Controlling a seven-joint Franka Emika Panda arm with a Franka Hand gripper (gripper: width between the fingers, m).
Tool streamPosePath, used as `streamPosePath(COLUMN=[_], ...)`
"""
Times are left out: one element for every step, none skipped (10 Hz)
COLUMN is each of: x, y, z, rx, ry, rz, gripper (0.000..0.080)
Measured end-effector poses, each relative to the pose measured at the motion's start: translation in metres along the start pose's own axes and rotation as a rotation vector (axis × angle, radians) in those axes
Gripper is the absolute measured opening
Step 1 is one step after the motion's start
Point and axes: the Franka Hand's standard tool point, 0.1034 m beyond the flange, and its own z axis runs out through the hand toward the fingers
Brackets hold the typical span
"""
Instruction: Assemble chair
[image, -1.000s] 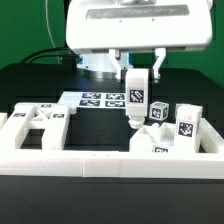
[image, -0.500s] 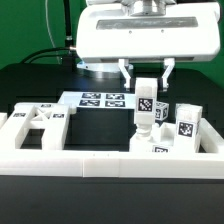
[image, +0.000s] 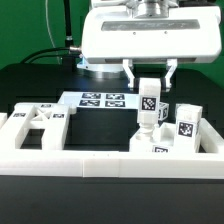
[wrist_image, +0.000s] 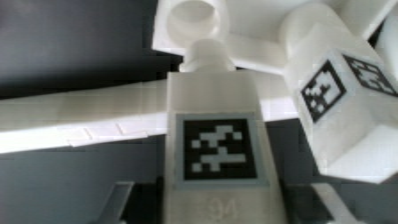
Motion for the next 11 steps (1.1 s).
streamPosePath(x=[-0.002, -0.0031, -0.0043, -0.0048, -0.0052, -0.0052, -0.0053, -0.0054, -0.0052, -0.0045, -0.0042], y=[0.0001, 0.0011, 0.0021, 0.0025, 0.0025, 0.0025, 0.0025, 0.0025, 0.0027, 0.003, 0.0032], z=[0.0016, 0.0027, 0.0037, 0.0042, 0.0044, 0.0044, 0.0044, 0.0044, 0.0046, 0.005, 0.0051], rx=[-0.001, -0.003, -0.004, -0.005, -0.005, -0.005, -0.005, -0.005, -0.006, -0.007, -0.007], ry=[-0.004, -0.006, -0.008, -0.01, -0.011, -0.011, -0.011, -0.011, -0.008, 0.0, 0.003], rz=[-0.001, -0.001, -0.001, -0.001, -0.002, -0.002, -0.002, -0.002, -0.003, -0.003, -0.003], gripper=[0.0287, 0.0287, 0.0287, 0.0287, 0.0287, 0.0287, 0.0287, 0.0287, 0.0287, 0.0287, 0.0287])
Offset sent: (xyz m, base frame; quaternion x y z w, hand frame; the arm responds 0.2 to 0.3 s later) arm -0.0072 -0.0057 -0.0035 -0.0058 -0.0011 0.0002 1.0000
